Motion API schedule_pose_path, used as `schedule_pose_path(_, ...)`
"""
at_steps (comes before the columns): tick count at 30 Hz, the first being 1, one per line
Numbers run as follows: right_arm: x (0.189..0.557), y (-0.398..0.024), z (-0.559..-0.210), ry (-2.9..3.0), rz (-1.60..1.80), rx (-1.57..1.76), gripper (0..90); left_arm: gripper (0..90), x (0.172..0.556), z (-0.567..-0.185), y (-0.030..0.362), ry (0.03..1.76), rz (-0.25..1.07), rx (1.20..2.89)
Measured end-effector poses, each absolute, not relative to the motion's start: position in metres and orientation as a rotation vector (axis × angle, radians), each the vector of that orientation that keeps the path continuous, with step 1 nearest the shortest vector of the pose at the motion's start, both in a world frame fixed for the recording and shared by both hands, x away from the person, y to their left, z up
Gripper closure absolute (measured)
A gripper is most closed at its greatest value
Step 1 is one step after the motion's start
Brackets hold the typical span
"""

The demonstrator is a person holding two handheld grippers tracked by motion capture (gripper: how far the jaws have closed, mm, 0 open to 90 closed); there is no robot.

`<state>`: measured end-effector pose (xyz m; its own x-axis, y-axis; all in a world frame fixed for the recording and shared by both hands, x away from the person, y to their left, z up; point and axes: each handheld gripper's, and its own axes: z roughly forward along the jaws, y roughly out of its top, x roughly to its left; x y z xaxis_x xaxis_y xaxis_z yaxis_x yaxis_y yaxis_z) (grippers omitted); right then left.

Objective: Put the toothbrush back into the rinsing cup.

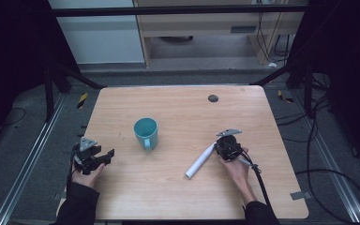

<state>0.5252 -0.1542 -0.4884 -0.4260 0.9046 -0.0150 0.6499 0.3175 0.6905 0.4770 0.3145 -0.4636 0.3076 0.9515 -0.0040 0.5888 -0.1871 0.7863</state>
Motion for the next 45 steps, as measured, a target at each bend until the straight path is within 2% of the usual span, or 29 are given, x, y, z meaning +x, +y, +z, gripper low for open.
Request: schedule_pose_path(45,0.524,-0.122,-0.485,2.292,0.969,1.289,90.0,40.1,0.477,-0.464,0.315,1.372,0.66,1.877)
